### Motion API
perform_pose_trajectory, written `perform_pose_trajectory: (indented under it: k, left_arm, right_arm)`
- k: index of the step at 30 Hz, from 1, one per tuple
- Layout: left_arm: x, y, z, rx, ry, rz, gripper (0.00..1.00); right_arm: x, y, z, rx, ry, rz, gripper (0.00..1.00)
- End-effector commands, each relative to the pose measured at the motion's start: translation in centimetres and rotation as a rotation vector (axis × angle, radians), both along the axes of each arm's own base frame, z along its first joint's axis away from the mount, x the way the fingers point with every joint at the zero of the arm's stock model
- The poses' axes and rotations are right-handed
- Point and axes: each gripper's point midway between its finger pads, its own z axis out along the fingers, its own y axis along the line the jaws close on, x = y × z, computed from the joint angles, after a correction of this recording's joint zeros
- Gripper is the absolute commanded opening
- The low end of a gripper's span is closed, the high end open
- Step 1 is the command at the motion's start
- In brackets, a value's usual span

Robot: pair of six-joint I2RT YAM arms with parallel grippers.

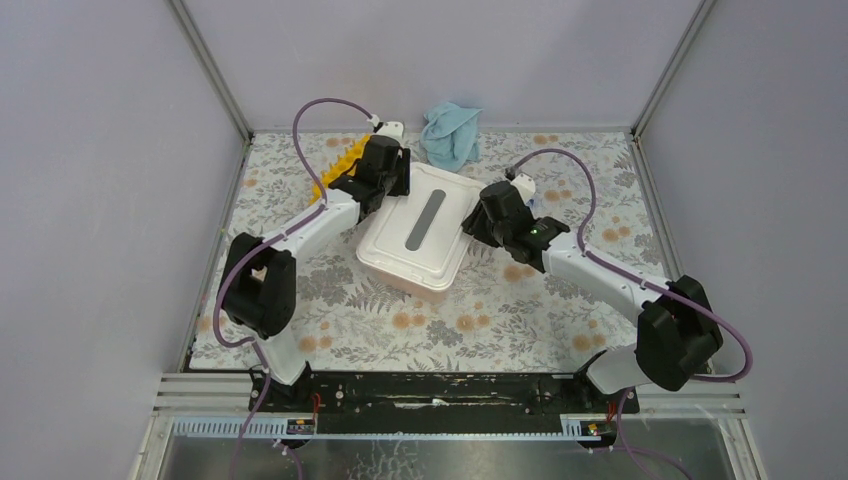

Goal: Organize the chemistry lab equipment
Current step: Close the lid of the storage box.

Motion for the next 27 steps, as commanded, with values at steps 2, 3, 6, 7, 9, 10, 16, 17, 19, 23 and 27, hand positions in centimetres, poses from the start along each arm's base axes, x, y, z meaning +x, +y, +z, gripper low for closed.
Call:
perform_pose_trajectory:
  k: [2, 3, 6, 7, 9, 10, 16, 17, 19, 23, 27]
  left_arm:
    - [-1.0, -1.0, 3.4, -0.047, -0.019, -0.017, 0.53]
    - [-0.9, -0.9, 4.4, -0.055, -0.035, -0.010, 0.53]
    - [-0.8, -0.7, 7.4, -0.077, -0.083, 0.011, 0.56]
    - [-0.8, -0.5, 8.2, -0.083, -0.097, 0.019, 0.56]
    - [-0.9, -0.3, 10.1, -0.097, -0.126, 0.032, 0.56]
    - [-1.0, -0.1, 10.9, -0.106, -0.140, 0.038, 0.56]
    - [-3.8, 1.7, 14.9, -0.189, -0.201, 0.100, 0.57]
    - [-4.5, 2.1, 15.1, -0.208, -0.205, 0.116, 0.57]
    - [-6.3, 2.8, 15.2, -0.260, -0.214, 0.144, 0.57]
    - [-10.0, 3.5, 14.3, -0.330, -0.211, 0.177, 0.56]
    - [-13.2, 3.6, 12.8, -0.349, -0.186, 0.190, 0.56]
  right_arm:
    - [-2.7, 1.0, -0.2, -0.120, 0.060, 0.164, 0.46]
    - [-2.6, 0.9, 0.1, -0.134, 0.050, 0.169, 0.47]
    - [-2.1, 0.4, 1.3, -0.160, 0.014, 0.170, 0.48]
    - [-2.0, 0.2, 1.5, -0.170, 0.009, 0.168, 0.48]
    - [-1.8, -0.3, 1.9, -0.184, 0.000, 0.167, 0.48]
    - [-1.6, -0.7, 2.1, -0.190, -0.006, 0.161, 0.48]
    - [-0.5, -4.0, 4.5, -0.225, -0.071, 0.106, 0.48]
    - [-0.2, -4.7, 5.1, -0.236, -0.090, 0.092, 0.48]
    - [0.6, -5.7, 6.4, -0.258, -0.127, 0.077, 0.48]
    - [2.3, -6.6, 8.9, -0.271, -0.179, 0.069, 0.48]
    - [3.9, -6.3, 10.0, -0.269, -0.204, 0.083, 0.48]
